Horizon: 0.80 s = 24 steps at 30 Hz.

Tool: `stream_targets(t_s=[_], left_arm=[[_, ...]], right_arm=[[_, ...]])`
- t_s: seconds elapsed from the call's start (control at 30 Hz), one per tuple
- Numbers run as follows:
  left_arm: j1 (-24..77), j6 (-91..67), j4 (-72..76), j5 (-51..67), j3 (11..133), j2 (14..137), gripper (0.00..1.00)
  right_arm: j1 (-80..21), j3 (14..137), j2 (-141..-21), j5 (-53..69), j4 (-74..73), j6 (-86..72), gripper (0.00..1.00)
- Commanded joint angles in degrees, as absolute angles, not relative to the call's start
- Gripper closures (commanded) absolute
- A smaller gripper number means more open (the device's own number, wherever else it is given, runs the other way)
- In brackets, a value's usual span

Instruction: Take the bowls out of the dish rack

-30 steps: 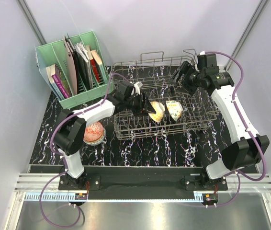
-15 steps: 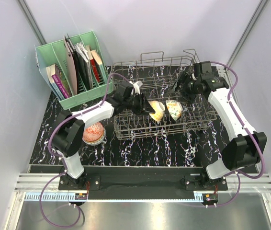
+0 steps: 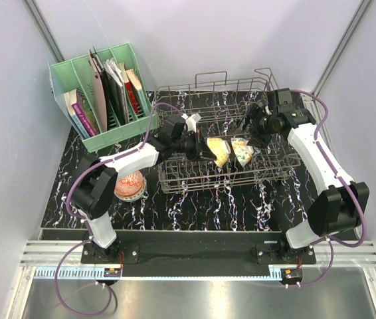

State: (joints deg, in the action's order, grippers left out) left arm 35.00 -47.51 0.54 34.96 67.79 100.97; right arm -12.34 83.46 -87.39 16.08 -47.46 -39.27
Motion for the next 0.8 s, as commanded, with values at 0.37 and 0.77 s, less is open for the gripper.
stream_targets(t_s=[0.37,0.77], left_arm=[[33.49,-46.67,8.61,29.27,64.43,97.12,0.36],[31.46,-52.12,18.98,29.44,59.06,95.89,0.4]], right_arm=[[-12.74,80.77,-88.68,16.61,-45.79,-36.3,0.21],[-12.83,80.42,-90.79,20.65,-41.49,-34.28,0.22]])
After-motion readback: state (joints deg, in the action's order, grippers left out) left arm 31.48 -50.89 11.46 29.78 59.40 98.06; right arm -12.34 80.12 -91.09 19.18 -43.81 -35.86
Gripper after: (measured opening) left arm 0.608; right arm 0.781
